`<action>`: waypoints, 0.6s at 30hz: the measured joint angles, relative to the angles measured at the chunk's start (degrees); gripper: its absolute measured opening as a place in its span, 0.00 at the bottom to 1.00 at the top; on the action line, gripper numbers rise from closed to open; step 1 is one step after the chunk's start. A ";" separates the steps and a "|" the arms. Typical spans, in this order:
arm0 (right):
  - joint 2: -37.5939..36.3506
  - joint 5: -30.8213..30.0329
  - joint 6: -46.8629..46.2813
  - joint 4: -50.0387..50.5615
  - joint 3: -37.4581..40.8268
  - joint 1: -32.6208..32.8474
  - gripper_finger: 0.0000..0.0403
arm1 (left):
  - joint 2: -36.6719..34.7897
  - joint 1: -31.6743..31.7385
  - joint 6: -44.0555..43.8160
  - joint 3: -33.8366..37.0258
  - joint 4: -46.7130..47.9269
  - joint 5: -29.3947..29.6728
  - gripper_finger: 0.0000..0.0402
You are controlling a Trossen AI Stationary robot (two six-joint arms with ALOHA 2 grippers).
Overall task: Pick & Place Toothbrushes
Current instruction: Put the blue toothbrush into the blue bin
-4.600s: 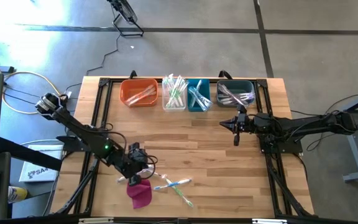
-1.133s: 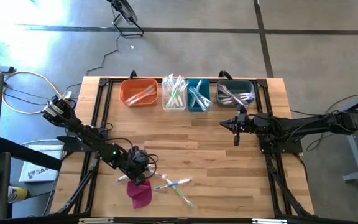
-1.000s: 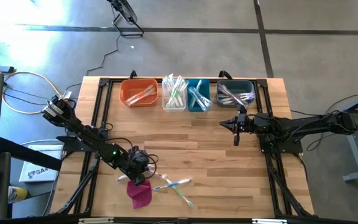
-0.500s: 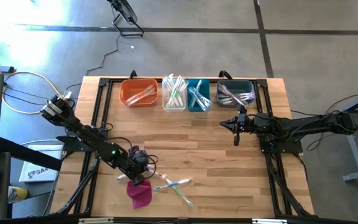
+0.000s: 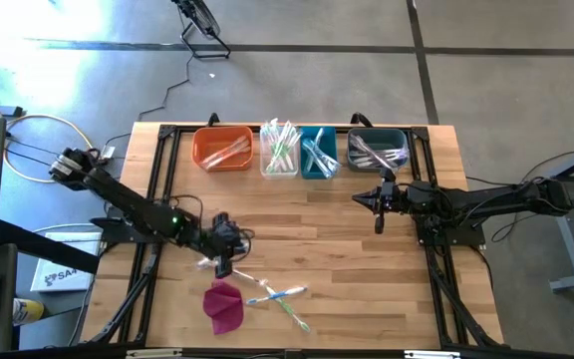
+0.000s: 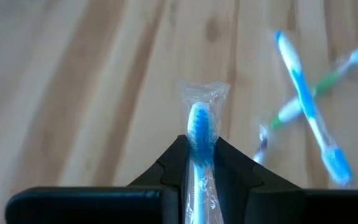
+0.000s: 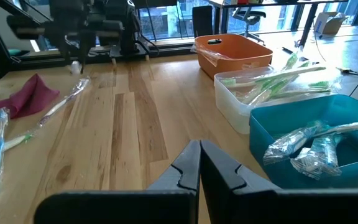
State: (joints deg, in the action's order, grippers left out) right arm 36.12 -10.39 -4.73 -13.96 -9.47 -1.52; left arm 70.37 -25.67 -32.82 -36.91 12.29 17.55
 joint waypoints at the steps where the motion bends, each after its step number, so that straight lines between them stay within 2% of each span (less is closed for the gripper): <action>1: 0.00 0.02 0.00 -0.02 0.00 0.00 0.01 | -0.88 1.10 0.96 0.00 -0.18 -0.05 0.13; 9: 0.02 0.02 0.00 0.01 0.00 0.02 0.01 | -6.38 9.84 7.98 0.00 -3.37 -0.13 0.13; 18: 0.02 0.02 0.02 0.01 0.00 0.00 0.01 | -6.69 20.35 22.46 -0.04 -21.42 -0.22 0.13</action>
State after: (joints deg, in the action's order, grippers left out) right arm 36.13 -10.37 -4.71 -13.96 -9.47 -1.52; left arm 63.68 -5.32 -10.36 -36.95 -9.13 17.33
